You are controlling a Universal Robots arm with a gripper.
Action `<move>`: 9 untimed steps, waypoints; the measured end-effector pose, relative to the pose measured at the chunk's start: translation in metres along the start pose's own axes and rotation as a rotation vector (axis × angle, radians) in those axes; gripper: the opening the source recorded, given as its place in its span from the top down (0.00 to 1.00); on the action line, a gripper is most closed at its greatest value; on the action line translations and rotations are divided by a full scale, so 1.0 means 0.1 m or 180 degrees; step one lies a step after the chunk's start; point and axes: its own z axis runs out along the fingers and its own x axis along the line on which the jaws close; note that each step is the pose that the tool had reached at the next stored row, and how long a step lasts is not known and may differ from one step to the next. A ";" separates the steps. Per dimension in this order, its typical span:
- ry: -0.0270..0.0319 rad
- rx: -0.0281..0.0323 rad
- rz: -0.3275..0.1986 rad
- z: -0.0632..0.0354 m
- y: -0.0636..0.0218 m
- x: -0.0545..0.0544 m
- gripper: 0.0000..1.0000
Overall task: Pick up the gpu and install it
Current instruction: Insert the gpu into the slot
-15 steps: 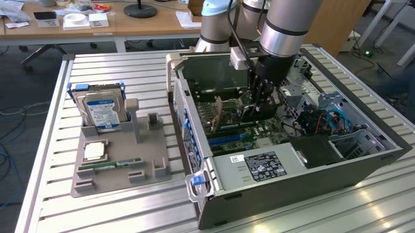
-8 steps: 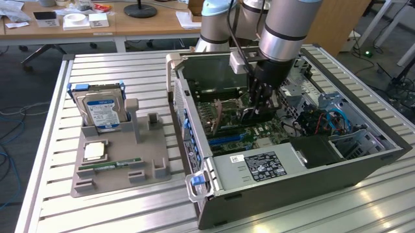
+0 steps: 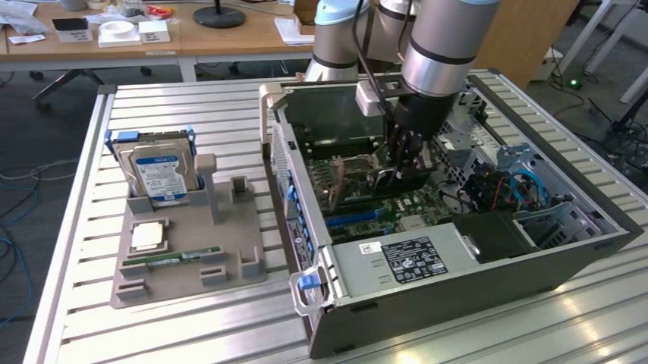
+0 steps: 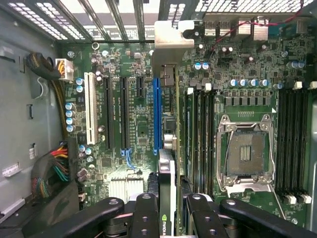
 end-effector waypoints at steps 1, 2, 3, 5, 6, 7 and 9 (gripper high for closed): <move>0.0000 0.0000 0.0000 0.000 0.013 0.00 0.73; 0.0000 0.0000 0.0000 0.000 0.026 0.00 0.73; 0.0000 0.0001 0.0000 -0.001 0.039 0.00 0.73; 0.0000 0.0001 0.0000 -0.001 0.058 0.00 0.73; 0.0000 0.0001 0.0000 -0.001 0.062 0.01 0.73; 0.0000 0.0001 0.0000 -0.002 0.063 0.02 0.73; 0.0000 0.0001 0.0000 -0.002 0.064 0.04 0.73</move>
